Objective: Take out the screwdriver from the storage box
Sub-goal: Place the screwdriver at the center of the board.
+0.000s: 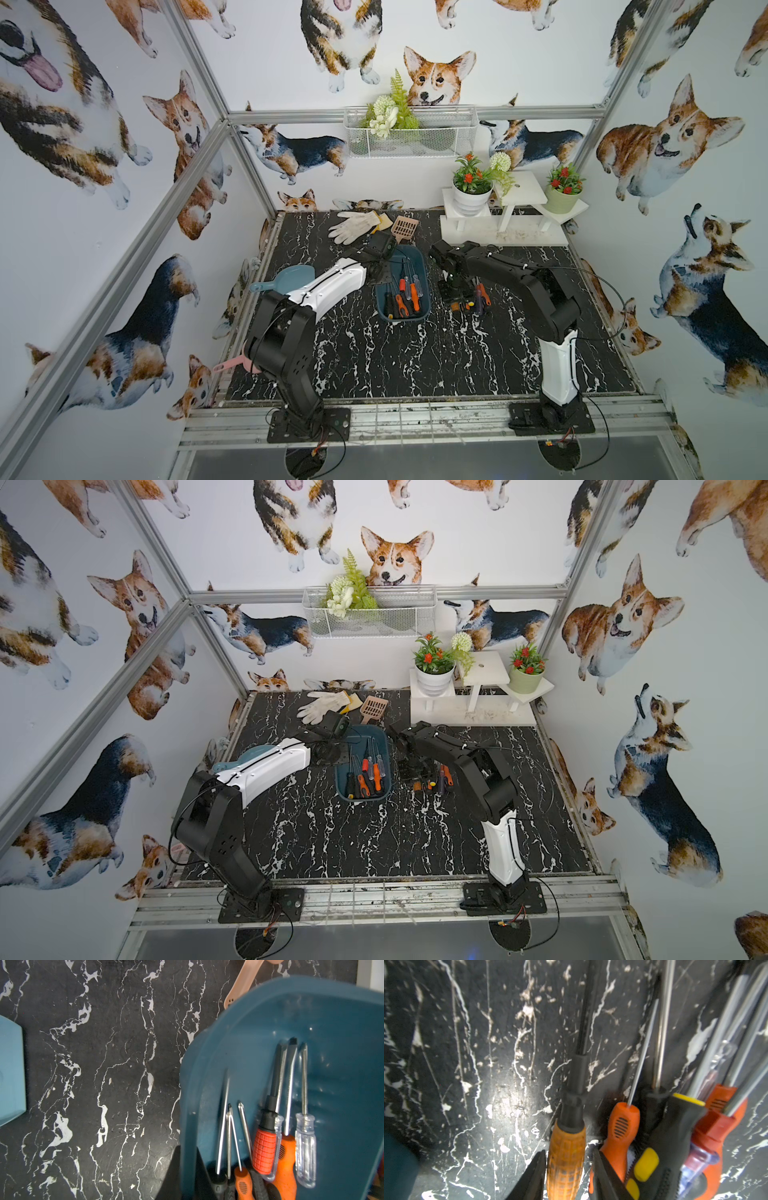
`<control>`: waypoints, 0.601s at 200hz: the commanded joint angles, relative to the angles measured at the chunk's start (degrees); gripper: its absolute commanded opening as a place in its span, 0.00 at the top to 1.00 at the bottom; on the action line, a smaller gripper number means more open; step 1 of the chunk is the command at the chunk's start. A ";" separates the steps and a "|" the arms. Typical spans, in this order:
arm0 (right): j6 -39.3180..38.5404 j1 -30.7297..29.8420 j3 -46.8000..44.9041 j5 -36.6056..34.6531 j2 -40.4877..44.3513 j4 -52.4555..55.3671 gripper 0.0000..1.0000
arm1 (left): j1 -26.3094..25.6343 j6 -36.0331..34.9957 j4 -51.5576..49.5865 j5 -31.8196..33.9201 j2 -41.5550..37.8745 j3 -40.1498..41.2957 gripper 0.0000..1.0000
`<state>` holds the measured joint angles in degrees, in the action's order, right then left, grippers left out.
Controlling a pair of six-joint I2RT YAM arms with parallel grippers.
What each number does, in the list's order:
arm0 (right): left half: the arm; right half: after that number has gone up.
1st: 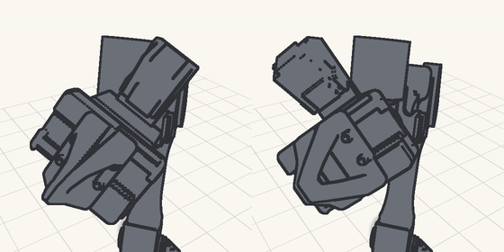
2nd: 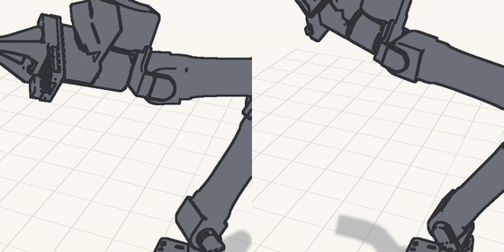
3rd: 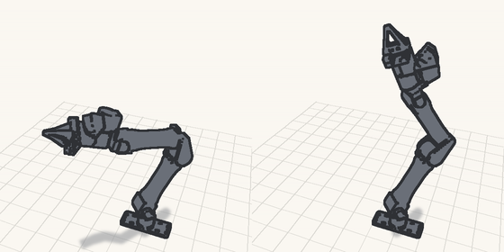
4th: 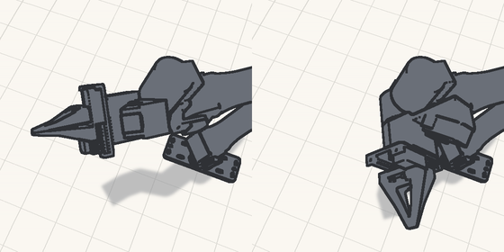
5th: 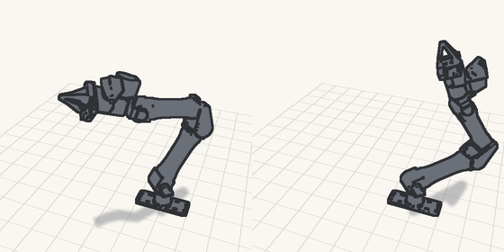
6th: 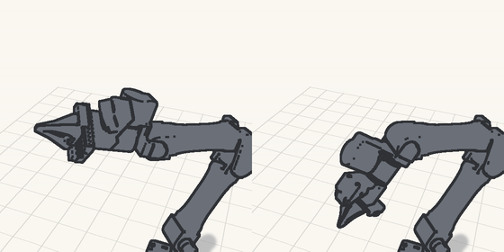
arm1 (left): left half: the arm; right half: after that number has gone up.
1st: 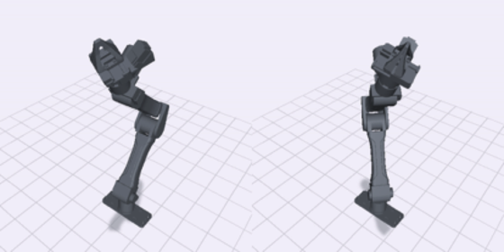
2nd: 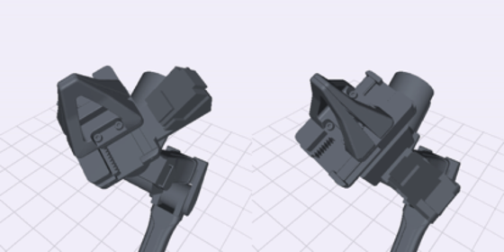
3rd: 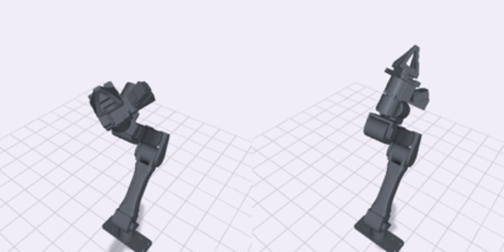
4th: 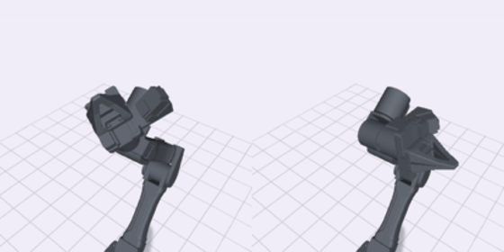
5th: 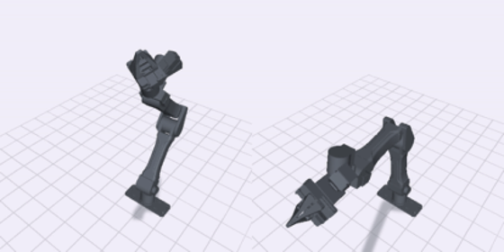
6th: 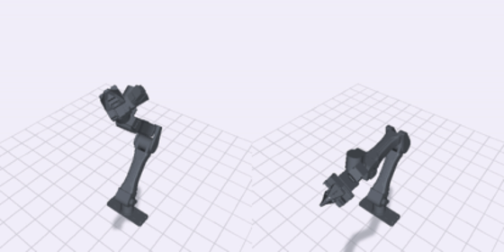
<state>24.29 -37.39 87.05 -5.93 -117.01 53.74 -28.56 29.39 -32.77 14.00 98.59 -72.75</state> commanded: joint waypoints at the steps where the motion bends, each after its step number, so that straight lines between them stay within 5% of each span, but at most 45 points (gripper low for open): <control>1: 0.07 0.03 0.41 -0.12 0.59 0.93 0.57 | 0.00 -0.12 1.20 -0.02 -0.50 -0.57 1.00; 120: 0.84 0.03 2.98 -0.11 8.91 -1.08 0.56 | 0.08 0.41 2.06 -0.13 -0.37 -0.08 1.00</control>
<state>24.16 -37.39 88.86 -5.54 -110.26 53.58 -28.58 29.41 -32.75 14.02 98.63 -72.95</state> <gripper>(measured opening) 0.443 0.108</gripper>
